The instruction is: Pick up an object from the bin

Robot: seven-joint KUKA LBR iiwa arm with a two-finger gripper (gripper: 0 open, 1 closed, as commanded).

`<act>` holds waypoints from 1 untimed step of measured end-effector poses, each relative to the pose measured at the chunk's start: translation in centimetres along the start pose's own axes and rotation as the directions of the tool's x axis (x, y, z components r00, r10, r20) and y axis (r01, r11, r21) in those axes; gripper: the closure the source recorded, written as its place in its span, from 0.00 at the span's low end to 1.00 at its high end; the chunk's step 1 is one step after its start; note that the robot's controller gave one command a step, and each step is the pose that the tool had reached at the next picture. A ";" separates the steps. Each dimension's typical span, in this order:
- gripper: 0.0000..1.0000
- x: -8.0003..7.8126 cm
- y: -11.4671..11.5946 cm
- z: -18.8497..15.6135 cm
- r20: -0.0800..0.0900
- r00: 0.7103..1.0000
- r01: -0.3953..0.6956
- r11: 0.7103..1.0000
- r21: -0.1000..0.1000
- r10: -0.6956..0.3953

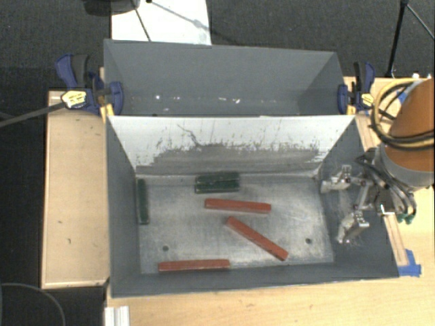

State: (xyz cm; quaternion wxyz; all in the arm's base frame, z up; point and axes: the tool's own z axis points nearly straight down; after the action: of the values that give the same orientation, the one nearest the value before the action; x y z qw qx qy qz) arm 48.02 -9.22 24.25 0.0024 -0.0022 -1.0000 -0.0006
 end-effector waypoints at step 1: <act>0.00 -0.2 0.0 -0.3 0.008 1.000 0.004 1.000 0.002 -0.004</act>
Offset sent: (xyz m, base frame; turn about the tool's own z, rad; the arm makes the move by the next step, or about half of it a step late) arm 0.0145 0.0746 -0.1725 -0.0049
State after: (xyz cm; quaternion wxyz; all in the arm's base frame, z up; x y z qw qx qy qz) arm 48.18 -9.18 24.59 -0.0015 -0.0001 -1.0000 0.0002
